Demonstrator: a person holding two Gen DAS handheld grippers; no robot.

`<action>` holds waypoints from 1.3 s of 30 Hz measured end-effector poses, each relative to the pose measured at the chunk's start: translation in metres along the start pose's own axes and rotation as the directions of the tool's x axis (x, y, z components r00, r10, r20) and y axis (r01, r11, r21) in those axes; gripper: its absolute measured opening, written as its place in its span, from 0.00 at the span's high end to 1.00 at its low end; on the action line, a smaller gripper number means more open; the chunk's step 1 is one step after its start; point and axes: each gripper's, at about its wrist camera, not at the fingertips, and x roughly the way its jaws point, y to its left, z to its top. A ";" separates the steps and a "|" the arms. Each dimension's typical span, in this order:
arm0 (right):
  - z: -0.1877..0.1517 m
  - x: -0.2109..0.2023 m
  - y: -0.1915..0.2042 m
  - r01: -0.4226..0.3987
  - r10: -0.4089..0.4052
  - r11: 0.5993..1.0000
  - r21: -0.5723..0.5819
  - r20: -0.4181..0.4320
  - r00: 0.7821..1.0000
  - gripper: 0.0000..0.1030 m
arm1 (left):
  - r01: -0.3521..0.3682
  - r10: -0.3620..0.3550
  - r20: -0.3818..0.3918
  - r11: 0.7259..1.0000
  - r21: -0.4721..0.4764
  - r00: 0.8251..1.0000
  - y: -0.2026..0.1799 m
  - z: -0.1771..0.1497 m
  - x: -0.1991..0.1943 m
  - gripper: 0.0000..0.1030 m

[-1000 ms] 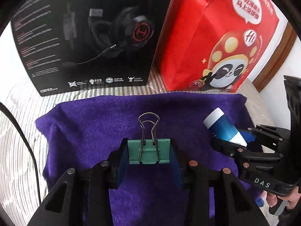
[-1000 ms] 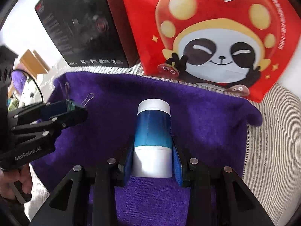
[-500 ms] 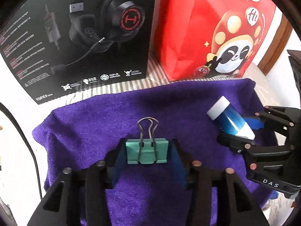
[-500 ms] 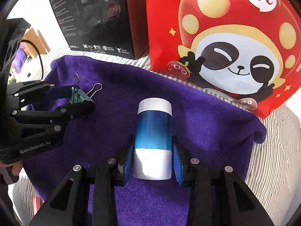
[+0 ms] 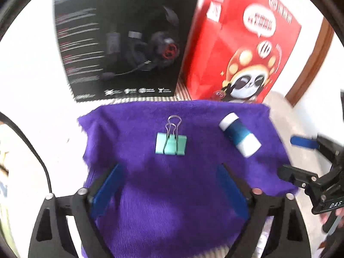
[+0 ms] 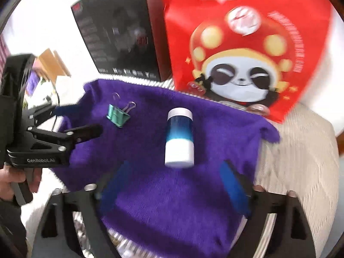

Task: Organize rigid objects
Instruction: 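Grasp the pink marker with left tool while right tool grasps pink-blue cosmetic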

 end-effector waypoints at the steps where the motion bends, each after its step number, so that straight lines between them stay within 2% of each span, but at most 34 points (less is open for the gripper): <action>1: -0.007 -0.011 -0.002 -0.001 0.000 1.000 0.027 0.007 1.000 0.08 | -0.002 0.002 0.004 1.000 -0.021 1.000 0.003 -0.005 -0.009 0.05; 4: -0.029 -0.037 -0.008 -0.030 0.027 0.994 0.101 0.027 0.999 0.00 | -0.007 0.007 -0.006 0.996 -0.087 1.000 0.001 -0.037 -0.038 0.00; 7: -0.046 -0.054 -0.007 -0.041 0.035 0.987 0.154 0.040 0.999 0.00 | -0.025 0.019 -0.042 0.991 -0.133 0.999 0.002 -0.067 -0.046 0.00; 9: -0.063 -0.063 -0.004 -0.041 0.033 0.983 0.181 0.050 0.998 0.00 | -0.052 0.037 -0.096 0.984 -0.167 0.995 0.002 -0.093 -0.045 0.00; 15: -0.120 -0.084 -0.006 0.030 -0.041 0.970 0.242 0.040 0.998 0.00 | -0.096 0.051 -0.166 0.957 -0.275 0.985 0.006 -0.136 -0.029 0.00; 21: -0.156 -0.093 0.000 0.041 -0.051 0.969 0.244 0.033 0.998 0.00 | -0.185 0.154 -0.188 0.969 -0.163 0.970 -0.011 -0.152 -0.026 0.00; 24: -0.165 -0.094 0.006 0.029 -0.035 0.972 0.235 0.024 0.999 0.00 | -0.235 0.211 -0.189 0.966 -0.111 0.959 -0.015 -0.157 -0.030 0.00; 27: -0.169 -0.095 0.010 0.020 -0.028 0.973 0.230 0.031 0.999 0.00 | -0.254 0.232 -0.177 0.961 -0.109 0.956 -0.012 -0.160 -0.035 0.00; 32: -0.173 -0.092 0.012 0.027 -0.036 0.974 0.227 0.037 0.999 0.00 | -0.244 0.231 -0.135 0.966 -0.089 0.964 -0.017 -0.157 -0.033 0.02; 34: -0.173 -0.089 0.012 0.032 -0.042 0.973 0.227 0.041 0.998 0.00 | -0.267 0.261 -0.112 0.963 -0.044 0.959 -0.025 -0.157 -0.032 0.12; 39: -0.174 -0.084 0.005 0.057 -0.071 0.971 0.233 0.052 0.996 0.01 | -0.234 0.233 -0.060 0.972 -0.013 0.971 -0.036 -0.163 -0.039 0.36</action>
